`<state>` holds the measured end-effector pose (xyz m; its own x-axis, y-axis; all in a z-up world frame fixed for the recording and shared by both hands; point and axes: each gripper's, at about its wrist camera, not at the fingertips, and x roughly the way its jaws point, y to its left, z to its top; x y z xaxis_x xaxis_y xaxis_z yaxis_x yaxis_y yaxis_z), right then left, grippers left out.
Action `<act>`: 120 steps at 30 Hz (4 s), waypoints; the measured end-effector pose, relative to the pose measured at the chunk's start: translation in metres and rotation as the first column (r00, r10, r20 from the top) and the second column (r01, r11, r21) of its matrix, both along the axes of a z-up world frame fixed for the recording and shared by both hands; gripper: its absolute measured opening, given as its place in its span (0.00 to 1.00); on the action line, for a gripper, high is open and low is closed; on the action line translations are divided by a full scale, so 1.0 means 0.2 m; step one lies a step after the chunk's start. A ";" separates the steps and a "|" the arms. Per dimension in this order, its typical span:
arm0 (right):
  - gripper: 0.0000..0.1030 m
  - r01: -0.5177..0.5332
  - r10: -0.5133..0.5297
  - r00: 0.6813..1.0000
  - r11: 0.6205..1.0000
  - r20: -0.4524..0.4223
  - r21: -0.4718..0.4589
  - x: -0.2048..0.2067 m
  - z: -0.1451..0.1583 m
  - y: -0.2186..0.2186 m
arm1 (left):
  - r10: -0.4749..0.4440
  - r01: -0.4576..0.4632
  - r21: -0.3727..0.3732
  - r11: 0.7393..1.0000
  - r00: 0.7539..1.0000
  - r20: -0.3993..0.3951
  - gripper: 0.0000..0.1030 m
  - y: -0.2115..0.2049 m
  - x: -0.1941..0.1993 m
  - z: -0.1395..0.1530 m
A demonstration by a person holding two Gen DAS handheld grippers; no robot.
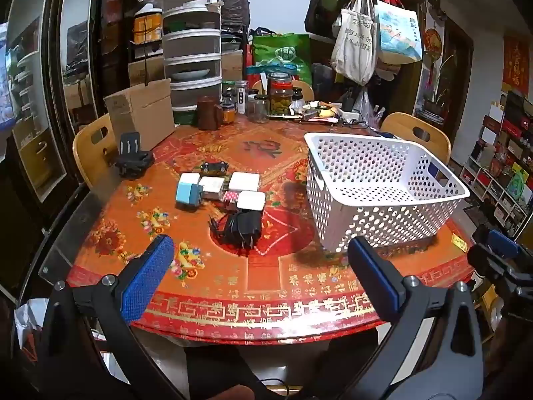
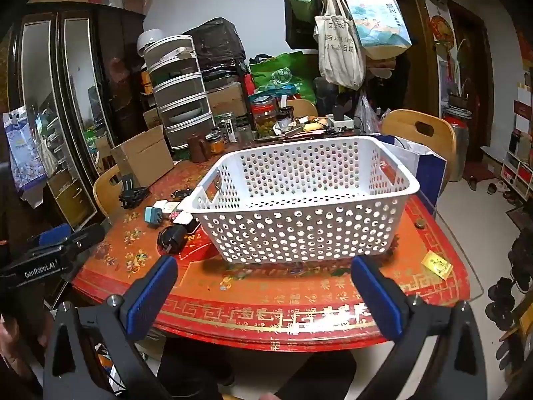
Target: Organize rigid objects
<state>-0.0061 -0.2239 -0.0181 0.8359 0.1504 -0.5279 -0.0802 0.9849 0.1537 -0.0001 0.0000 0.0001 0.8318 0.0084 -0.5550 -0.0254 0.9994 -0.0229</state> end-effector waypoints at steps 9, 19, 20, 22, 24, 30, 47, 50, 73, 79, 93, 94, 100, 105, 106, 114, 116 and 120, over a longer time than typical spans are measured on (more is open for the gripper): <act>1.00 -0.008 0.008 1.000 1.000 -0.004 -0.020 0.00 0.01 0.05 | 0.018 -0.018 -0.021 1.000 1.000 -0.021 1.00 0.03 0.07 0.01; 1.00 -0.018 0.018 1.000 1.000 0.016 -0.004 -0.01 0.02 0.04 | 0.008 -0.008 -0.005 1.000 1.000 0.009 1.00 0.01 0.04 0.04; 1.00 -0.019 0.019 1.000 1.000 0.017 -0.005 -0.01 0.03 0.04 | 0.008 -0.008 -0.004 1.000 1.000 0.009 1.00 0.01 0.04 0.04; 1.00 -0.021 0.021 1.000 1.000 0.018 -0.007 -0.01 0.03 0.04 | 0.008 -0.008 -0.004 1.000 1.000 0.009 1.00 0.01 0.04 0.04; 1.00 -0.020 0.020 1.000 1.000 0.019 -0.007 -0.01 0.03 0.04 | 0.007 -0.007 -0.003 1.000 1.000 0.007 1.00 0.01 0.04 0.04; 1.00 -0.021 0.021 1.000 1.000 0.018 -0.007 -0.01 0.02 0.05 | 0.007 -0.007 -0.005 1.000 1.000 0.003 1.00 0.01 0.03 0.04; 1.00 -0.021 0.021 1.000 1.000 0.016 -0.007 -0.01 0.03 0.05 | 0.011 -0.011 -0.007 1.000 1.000 -0.008 1.00 0.02 0.05 0.03; 1.00 -0.022 0.022 1.000 1.000 0.017 -0.007 -0.01 0.03 0.05 | 0.011 -0.011 -0.007 1.000 1.000 -0.008 1.00 0.02 0.05 0.03; 1.00 -0.025 0.025 1.000 1.000 0.018 -0.008 -0.01 0.02 0.06 | 0.005 -0.006 -0.005 1.000 1.000 -0.020 1.00 0.01 0.05 0.00; 1.00 -0.027 0.027 0.999 1.000 0.017 -0.009 -0.01 0.02 0.06 | 0.005 -0.006 -0.005 1.000 1.000 -0.021 1.00 0.01 0.05 0.00; 1.00 -0.032 0.032 0.999 0.999 0.020 -0.007 -0.02 0.01 0.08 | 0.004 -0.004 -0.003 1.000 1.000 -0.027 1.00 0.00 0.06 -0.03; 1.00 -0.032 0.032 0.999 0.999 0.017 -0.006 -0.01 0.00 0.07 | 0.004 -0.004 -0.001 1.000 1.000 -0.031 1.00 0.00 0.06 -0.03; 1.00 0.038 -0.037 0.999 0.999 0.038 -0.028 0.03 -0.02 -0.05 | -0.001 0.001 0.003 1.000 0.999 0.045 1.00 0.01 0.05 -0.04; 1.00 0.228 -0.227 0.967 0.974 0.117 -0.002 0.14 0.02 -0.35 | -0.002 0.004 -0.023 1.000 0.996 0.085 1.00 0.12 0.18 -0.16; 1.00 0.251 -0.251 0.962 0.968 0.110 0.012 0.19 0.03 -0.42 | -0.006 0.007 -0.026 1.000 0.999 0.051 1.00 0.13 0.22 -0.19; 0.67 0.319 -0.299 0.934 0.945 -0.196 0.079 0.69 -0.12 -0.81 | -0.052 0.036 -0.075 0.997 0.973 -0.223 1.00 0.25 0.52 -0.57; 0.53 0.302 -0.283 0.932 0.952 -0.226 0.054 0.76 -0.15 -0.82 | -0.053 0.036 -0.076 0.996 0.970 -0.239 1.00 0.26 0.55 -0.61; 0.33 0.260 -0.242 0.939 0.965 -0.246 0.044 0.84 -0.21 -0.82 | -0.044 0.027 -0.066 0.997 0.962 -0.271 1.00 0.26 0.66 -0.68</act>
